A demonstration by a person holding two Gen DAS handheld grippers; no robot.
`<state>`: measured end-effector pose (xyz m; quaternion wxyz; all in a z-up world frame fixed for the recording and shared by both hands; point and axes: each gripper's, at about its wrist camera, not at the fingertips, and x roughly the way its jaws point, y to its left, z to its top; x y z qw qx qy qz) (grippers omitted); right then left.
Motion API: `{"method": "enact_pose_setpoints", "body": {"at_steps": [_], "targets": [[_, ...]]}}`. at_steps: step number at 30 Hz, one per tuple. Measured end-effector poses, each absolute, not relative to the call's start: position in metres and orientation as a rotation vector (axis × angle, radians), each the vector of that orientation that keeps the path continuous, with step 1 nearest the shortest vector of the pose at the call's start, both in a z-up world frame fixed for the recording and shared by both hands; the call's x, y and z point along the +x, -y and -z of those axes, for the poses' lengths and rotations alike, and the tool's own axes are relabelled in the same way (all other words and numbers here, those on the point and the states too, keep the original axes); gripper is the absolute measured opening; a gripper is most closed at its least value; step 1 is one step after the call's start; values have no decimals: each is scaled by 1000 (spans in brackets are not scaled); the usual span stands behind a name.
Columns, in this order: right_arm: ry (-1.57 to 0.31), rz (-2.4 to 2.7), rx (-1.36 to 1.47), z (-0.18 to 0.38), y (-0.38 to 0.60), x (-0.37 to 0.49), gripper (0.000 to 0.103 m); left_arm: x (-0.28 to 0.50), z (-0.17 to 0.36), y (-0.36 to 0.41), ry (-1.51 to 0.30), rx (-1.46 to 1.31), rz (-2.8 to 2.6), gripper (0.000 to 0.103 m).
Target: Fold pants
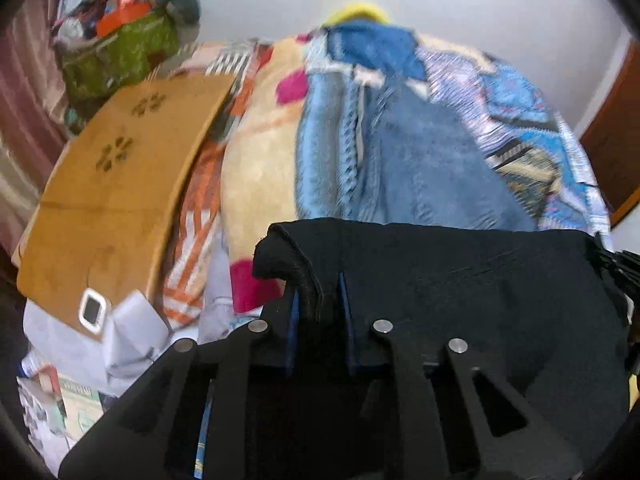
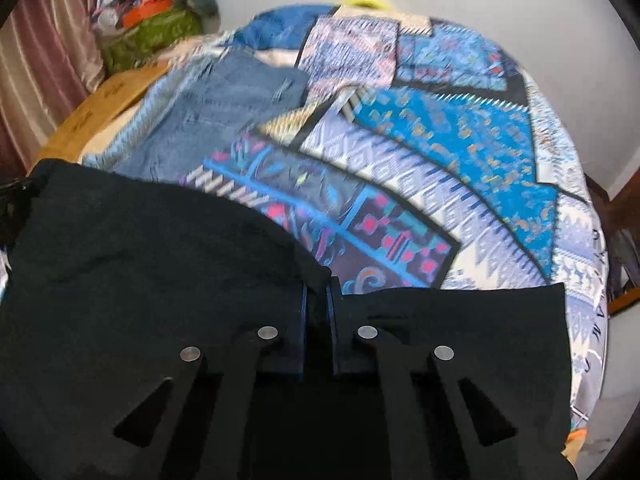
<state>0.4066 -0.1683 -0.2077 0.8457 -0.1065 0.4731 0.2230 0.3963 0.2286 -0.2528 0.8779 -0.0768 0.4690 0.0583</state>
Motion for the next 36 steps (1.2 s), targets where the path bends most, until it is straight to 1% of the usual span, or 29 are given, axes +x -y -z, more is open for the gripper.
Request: {"method": "enact_pose_setpoints", "body": {"at_steps": [3, 8, 11, 17, 24, 30, 36], "targets": [[-935, -440, -163, 181, 182, 405, 6, 394, 229, -221, -935, -116, -116, 18], [-879, -420, -143, 146, 192, 393, 6, 393, 195, -220, -873, -142, -114, 18], [-863, -425, -144, 130, 194, 375, 6, 380, 184, -213, -852, -141, -96, 18], [-851, -440, -158, 117, 202, 333, 6, 335, 173, -206, -833, -130, -88, 18], [-849, -455, -146, 114, 207, 279, 6, 279, 173, -208, -841, -161, -82, 18], [-846, -470, -152, 114, 207, 237, 6, 234, 185, -214, -856, -219, -95, 18], [-890, -478, -136, 133, 208, 209, 6, 197, 204, -209, -879, -218, -99, 18]]}}
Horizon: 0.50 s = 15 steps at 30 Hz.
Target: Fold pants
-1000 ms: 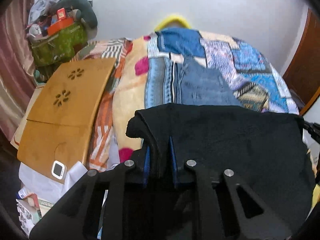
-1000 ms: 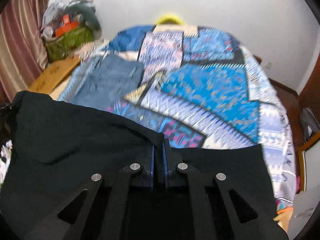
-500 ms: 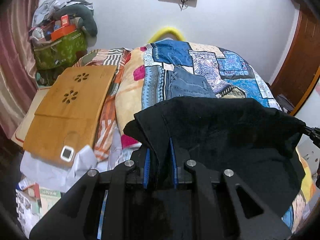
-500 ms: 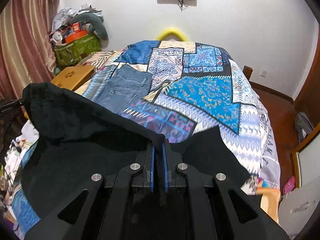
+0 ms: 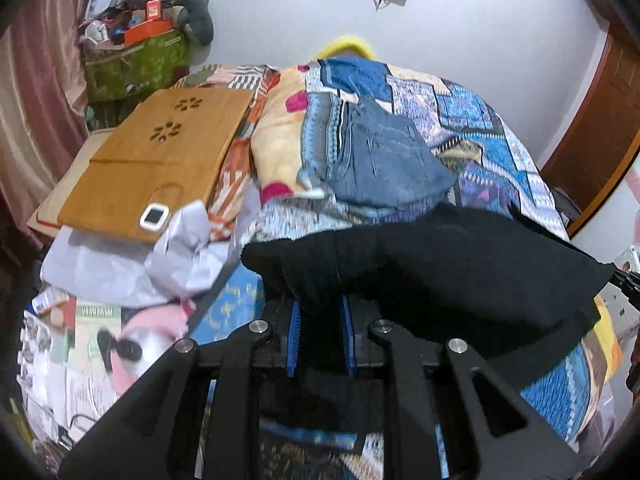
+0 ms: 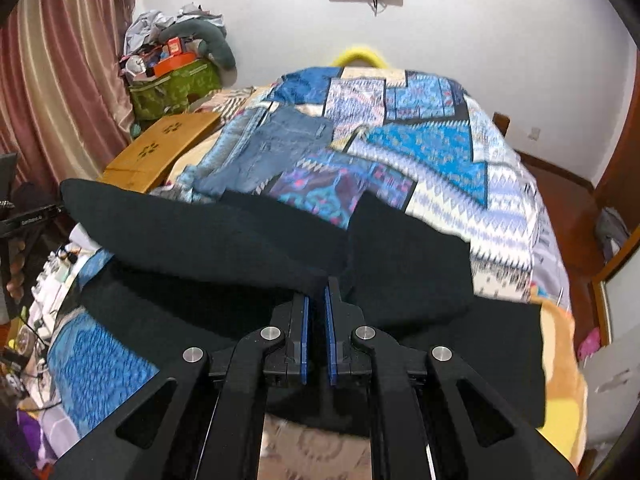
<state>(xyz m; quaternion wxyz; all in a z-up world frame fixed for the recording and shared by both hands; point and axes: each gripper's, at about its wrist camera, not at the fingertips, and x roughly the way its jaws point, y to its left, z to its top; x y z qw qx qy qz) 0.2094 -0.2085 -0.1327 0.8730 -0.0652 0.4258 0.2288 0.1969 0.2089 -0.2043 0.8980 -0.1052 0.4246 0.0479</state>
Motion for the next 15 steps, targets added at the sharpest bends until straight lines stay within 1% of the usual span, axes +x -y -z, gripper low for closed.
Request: {"method": "enact_pose_setpoints", "body": {"at_steps": [6, 9, 12, 15], "targets": [[-935, -471, -129, 157, 210, 184, 6, 169, 235, -198, -951, -146, -157, 17], [-957, -471, -102, 163, 214, 179, 7, 161, 249, -206, -996, -171, -166, 17], [-967, -474, -95, 164, 216, 174, 8, 153, 251, -211, -1006, -164, -200, 17], [-986, -471, -95, 162, 219, 170, 9, 147, 241, -215, -979, -155, -227, 17]]}}
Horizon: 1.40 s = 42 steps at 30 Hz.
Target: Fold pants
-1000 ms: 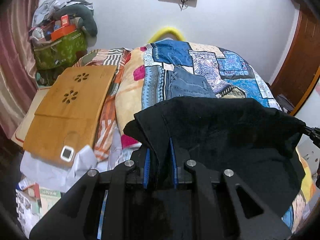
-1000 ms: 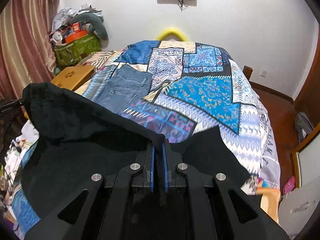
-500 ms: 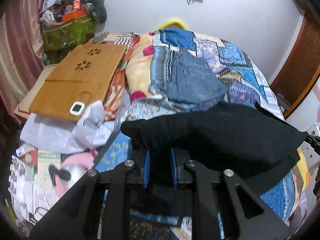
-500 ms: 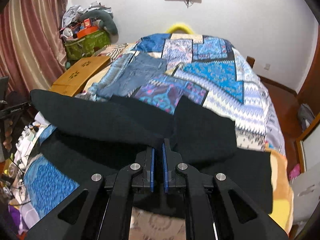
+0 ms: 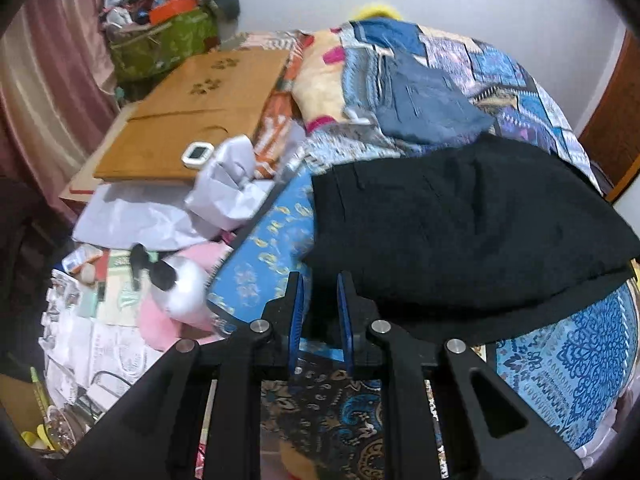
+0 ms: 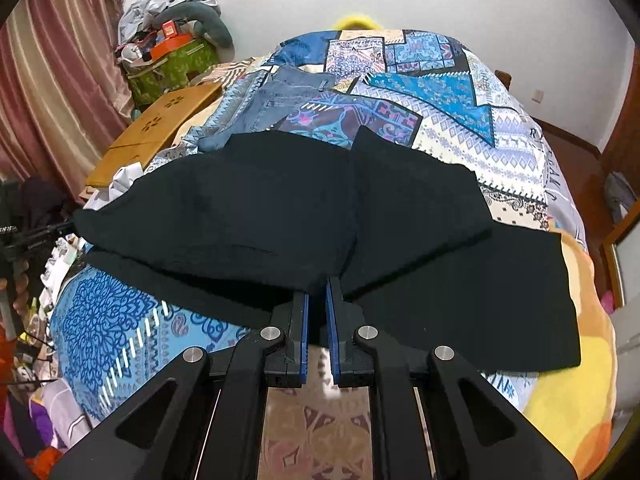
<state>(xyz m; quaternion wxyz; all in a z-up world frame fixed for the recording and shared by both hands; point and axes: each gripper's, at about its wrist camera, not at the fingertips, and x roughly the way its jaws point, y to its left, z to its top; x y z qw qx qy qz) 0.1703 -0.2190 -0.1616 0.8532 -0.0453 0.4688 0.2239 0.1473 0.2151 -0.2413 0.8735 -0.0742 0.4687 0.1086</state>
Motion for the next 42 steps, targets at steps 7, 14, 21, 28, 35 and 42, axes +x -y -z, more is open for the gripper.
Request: {"method": "enact_pose_setpoints", "body": {"at_steps": [7, 14, 21, 28, 35, 42], "targets": [[-950, -459, -77, 138, 231, 167, 19, 157, 209, -206, -917, -126, -218, 48], [-875, -434, -30, 111, 240, 184, 54, 191, 183, -167, -866, -67, -151, 89], [-902, -402, -31, 118, 241, 231, 64, 242, 175, -132, -838, -22, -96, 99], [-977, -410, -51, 143, 229, 284, 64, 294, 189, -110, -875, -16, -56, 99], [-1100, -420, -34, 180, 210, 345, 64, 336, 214, -106, -933, -30, -55, 99], [-1211, -412, -8, 214, 191, 391, 64, 356, 238, -98, -986, 1, -43, 99]]}}
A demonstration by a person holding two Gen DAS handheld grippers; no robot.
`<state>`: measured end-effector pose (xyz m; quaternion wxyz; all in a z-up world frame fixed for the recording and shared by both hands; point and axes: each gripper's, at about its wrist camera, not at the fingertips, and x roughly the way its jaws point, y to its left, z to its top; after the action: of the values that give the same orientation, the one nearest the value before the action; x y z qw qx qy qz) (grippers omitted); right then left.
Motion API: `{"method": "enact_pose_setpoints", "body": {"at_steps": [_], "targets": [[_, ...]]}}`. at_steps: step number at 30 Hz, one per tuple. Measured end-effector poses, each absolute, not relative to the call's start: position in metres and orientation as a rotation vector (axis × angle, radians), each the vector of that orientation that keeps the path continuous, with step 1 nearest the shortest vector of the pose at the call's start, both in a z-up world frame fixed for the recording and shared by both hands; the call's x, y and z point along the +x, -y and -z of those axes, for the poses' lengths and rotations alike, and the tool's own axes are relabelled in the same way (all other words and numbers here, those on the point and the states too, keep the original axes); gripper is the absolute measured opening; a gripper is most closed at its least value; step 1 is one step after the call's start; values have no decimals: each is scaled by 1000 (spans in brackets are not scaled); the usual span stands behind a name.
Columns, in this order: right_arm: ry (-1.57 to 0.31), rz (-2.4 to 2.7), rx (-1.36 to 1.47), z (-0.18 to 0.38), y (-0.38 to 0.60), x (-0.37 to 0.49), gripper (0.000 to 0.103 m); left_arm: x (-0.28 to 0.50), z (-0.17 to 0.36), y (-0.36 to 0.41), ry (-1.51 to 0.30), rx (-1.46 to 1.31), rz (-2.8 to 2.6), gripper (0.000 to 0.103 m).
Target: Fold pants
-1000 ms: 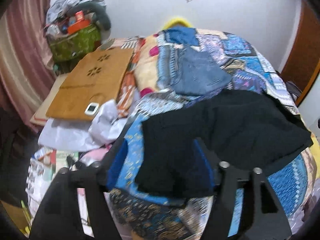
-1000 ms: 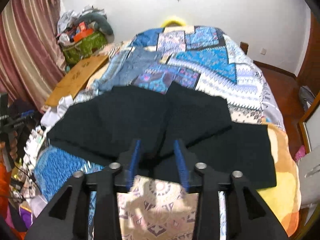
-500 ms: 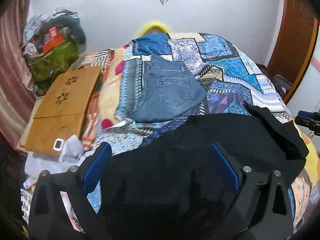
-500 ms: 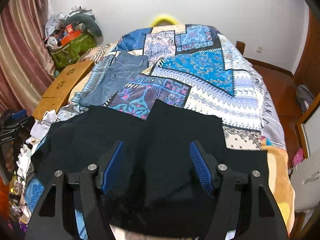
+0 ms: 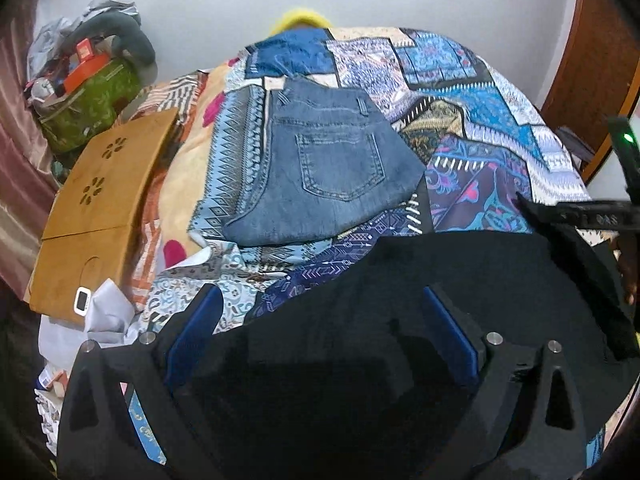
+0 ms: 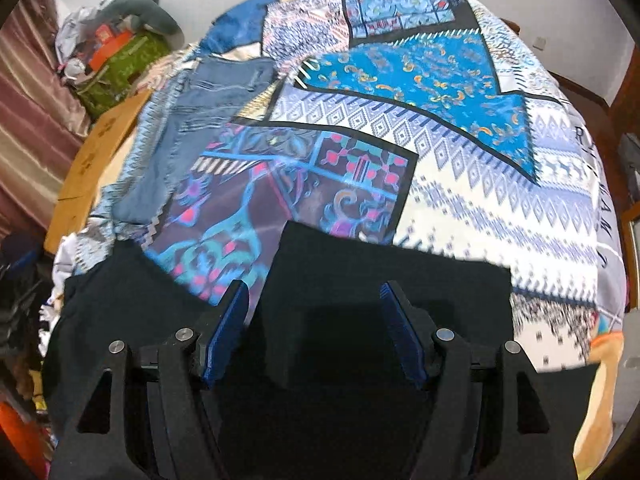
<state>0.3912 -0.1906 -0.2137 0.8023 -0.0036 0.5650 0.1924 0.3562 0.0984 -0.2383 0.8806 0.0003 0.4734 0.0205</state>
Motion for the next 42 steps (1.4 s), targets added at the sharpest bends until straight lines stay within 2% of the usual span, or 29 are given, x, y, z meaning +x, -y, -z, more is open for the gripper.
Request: {"method": "enact_pose_setpoints", "body": {"at_steps": [5, 6, 7, 9, 12, 14, 20, 31, 36, 42], "targets": [[-1234, -390, -32, 234, 183, 402, 62, 359, 244, -90, -992, 34, -29, 99], [-1201, -380, -38, 233, 183, 400, 53, 360, 244, -89, -990, 39, -26, 99], [-1184, -370, -45, 233, 184, 398, 48, 359, 244, -88, -986, 43, -21, 99], [-1167, -356, -51, 231, 184, 398, 30, 359, 244, -86, -982, 46, -20, 99], [-1162, -343, -48, 229, 192, 397, 14, 358, 242, -83, -981, 36, -16, 99], [-1162, -348, -32, 226, 197, 397, 10, 357, 238, -80, -980, 34, -14, 99], [-1073, -338, 50, 186, 241, 383, 9, 348, 226, -66, -974, 56, -5, 99], [-776, -308, 209, 54, 350, 337, 9, 328, 227, 1, -1049, 112, 76, 99], [-753, -273, 185, 51, 377, 313, 9, 311, 236, 45, -1070, 204, 120, 99], [-874, -229, 134, 108, 408, 291, 9, 303, 252, 74, -1127, 216, 139, 100]]}}
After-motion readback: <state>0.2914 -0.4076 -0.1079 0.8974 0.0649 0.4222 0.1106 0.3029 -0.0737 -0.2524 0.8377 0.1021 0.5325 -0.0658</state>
